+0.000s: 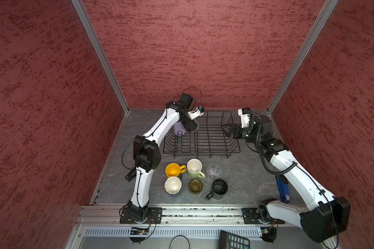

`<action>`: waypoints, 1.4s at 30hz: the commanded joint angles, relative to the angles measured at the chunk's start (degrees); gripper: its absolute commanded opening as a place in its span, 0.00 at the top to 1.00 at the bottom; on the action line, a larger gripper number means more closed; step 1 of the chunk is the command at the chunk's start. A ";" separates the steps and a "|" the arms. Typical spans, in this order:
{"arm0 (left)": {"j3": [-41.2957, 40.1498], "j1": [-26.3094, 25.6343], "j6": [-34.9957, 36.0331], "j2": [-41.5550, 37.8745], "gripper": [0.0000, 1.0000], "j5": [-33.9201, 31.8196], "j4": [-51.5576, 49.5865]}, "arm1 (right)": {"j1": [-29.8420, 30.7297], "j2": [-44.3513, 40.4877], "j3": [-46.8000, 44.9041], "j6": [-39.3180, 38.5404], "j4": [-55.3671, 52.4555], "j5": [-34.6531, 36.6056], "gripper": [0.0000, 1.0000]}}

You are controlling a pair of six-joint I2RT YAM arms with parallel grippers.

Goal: Load cups into a dish rack
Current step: Place the cup upside down at the dish rack.

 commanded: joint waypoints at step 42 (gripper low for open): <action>12.12 0.29 -7.62 12.74 0.37 -3.41 -5.41 | -1.64 3.57 -2.11 2.89 4.68 -4.94 0.02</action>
